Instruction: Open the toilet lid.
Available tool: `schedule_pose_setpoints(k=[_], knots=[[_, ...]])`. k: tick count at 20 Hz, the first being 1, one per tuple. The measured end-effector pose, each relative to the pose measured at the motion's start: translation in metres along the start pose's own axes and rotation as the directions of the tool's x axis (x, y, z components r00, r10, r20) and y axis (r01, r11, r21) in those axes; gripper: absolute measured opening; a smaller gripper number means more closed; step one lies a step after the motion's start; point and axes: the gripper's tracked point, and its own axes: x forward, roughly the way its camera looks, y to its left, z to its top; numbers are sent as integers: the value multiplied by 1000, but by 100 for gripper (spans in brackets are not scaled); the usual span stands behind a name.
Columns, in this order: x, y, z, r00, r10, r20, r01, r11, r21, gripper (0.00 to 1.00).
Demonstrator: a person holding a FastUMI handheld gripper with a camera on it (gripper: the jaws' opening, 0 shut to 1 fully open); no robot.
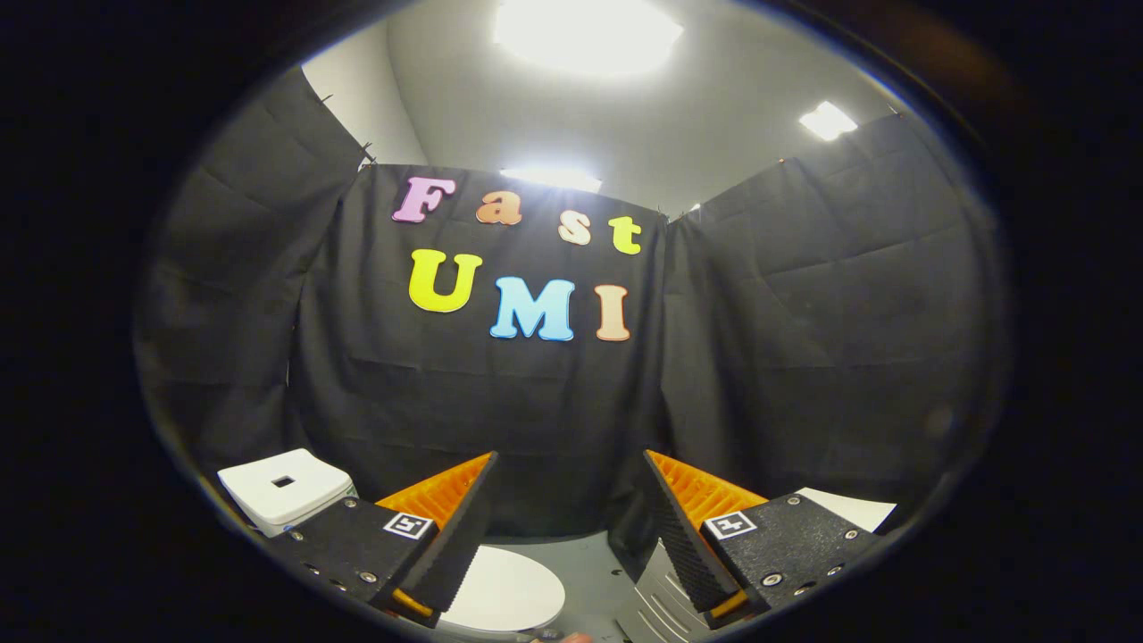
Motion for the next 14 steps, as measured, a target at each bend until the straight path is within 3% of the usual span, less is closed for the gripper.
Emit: schedule_pose_setpoints(k=[9,14], knots=[[10,35,-24,996,85,-34,-82,994,68,95],[16,42,-41,995,69,-67,-64,996,69,95]])
